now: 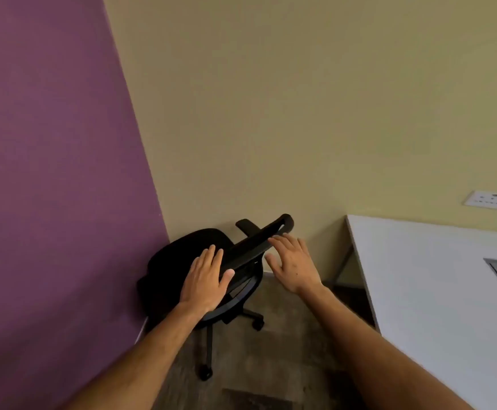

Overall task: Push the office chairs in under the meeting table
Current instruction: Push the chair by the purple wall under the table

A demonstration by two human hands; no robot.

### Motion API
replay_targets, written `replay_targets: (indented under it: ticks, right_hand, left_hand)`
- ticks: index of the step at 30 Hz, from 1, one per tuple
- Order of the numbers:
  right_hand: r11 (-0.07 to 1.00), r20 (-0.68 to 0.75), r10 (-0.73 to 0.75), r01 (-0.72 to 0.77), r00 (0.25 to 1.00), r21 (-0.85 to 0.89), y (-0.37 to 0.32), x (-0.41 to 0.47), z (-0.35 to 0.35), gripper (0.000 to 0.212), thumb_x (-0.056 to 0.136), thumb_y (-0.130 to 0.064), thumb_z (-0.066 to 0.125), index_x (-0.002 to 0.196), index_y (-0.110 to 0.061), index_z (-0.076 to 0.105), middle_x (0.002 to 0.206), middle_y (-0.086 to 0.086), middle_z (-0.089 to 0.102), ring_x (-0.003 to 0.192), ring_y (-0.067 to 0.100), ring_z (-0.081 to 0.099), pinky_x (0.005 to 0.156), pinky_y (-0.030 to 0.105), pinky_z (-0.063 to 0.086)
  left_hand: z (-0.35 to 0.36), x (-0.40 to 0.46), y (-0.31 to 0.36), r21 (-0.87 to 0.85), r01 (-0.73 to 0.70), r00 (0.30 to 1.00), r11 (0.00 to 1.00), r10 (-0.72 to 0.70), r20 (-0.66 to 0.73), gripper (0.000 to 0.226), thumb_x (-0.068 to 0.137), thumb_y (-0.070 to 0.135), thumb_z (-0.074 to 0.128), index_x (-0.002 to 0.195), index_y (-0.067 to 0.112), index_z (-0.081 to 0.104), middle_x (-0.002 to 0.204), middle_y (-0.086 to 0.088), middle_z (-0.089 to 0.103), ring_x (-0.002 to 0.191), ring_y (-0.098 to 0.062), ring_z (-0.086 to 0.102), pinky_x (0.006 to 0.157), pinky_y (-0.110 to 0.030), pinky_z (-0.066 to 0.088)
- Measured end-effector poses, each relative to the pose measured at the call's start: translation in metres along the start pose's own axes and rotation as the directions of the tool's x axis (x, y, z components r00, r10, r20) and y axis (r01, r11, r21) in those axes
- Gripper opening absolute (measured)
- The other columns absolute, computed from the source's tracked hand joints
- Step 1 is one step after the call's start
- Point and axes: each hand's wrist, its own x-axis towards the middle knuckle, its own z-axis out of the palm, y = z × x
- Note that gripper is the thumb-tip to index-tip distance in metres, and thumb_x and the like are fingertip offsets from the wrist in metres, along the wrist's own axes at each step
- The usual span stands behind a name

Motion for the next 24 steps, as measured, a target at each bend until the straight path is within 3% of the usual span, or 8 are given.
replay_targets:
  ticks: [8,11,14,16,19,24]
  right_hand:
    - [0.984,0.299,-0.136,0.163,0.945,-0.067,0.08,0.115,0.052,0.051,0.104,-0.049,0.036,0.145,-0.021,0.047,0.15,0.002,0.05,0.144,0.026,0.035,0.12,0.051,0.016]
    - [0.978,0.38,-0.162,0.2,0.911,-0.064,0.098,0.132,0.072,0.049,0.105,-0.05,0.032,0.136,-0.021,0.056,0.141,0.003,0.056,0.134,0.028,0.047,0.118,0.049,0.024]
    - [0.967,0.288,-0.208,0.24,0.935,-0.079,0.11,0.131,0.089,0.052,0.103,-0.052,0.022,0.104,-0.023,0.065,0.104,0.001,0.063,0.106,0.026,0.055,0.111,0.044,0.031]
    - [0.967,0.205,-0.223,0.243,0.953,-0.08,0.114,0.126,0.093,0.048,0.104,-0.049,0.024,0.092,-0.023,0.063,0.093,0.0,0.062,0.095,0.025,0.054,0.104,0.041,0.034]
    - [0.961,0.198,-0.235,0.258,0.952,-0.099,0.11,0.114,0.094,0.042,0.106,-0.042,0.031,0.089,-0.021,0.063,0.092,0.002,0.064,0.092,0.026,0.053,0.099,0.04,0.036]
    - [0.96,0.234,-0.239,0.265,0.942,-0.086,0.099,0.085,0.086,0.044,0.107,-0.045,0.026,0.093,-0.023,0.061,0.096,0.0,0.063,0.092,0.023,0.051,0.096,0.04,0.036]
  left_hand:
    - [0.045,0.041,0.0,-0.016,0.274,0.961,0.962,-0.273,0.049,0.078,0.099,0.064,0.011,0.159,0.014,0.02,0.166,-0.008,0.021,0.154,-0.023,0.012,0.124,-0.041,0.011]
    - [0.057,0.045,0.0,0.033,0.309,0.951,0.95,-0.31,0.006,0.074,0.102,0.062,0.016,0.155,0.014,0.031,0.159,-0.006,0.038,0.148,-0.022,0.03,0.121,-0.043,0.021]
    - [0.06,0.047,0.002,0.067,0.311,0.95,0.948,-0.308,-0.051,0.077,0.099,0.064,0.011,0.146,0.015,0.047,0.145,-0.004,0.056,0.135,-0.019,0.048,0.115,-0.041,0.032]
    - [0.064,0.045,0.005,0.072,0.301,0.953,0.951,-0.296,-0.069,0.078,0.098,0.063,0.01,0.142,0.014,0.051,0.14,-0.003,0.06,0.131,-0.019,0.052,0.112,-0.041,0.035]
    - [0.068,0.036,0.007,0.052,0.283,0.956,0.958,-0.278,-0.091,0.074,0.099,0.06,0.016,0.138,0.012,0.056,0.135,-0.004,0.063,0.127,-0.021,0.056,0.109,-0.043,0.04]
    - [0.061,0.015,0.0,0.054,0.245,0.967,0.968,-0.24,-0.088,0.071,0.098,0.059,0.019,0.135,0.012,0.058,0.13,-0.003,0.066,0.121,-0.021,0.059,0.105,-0.041,0.042]
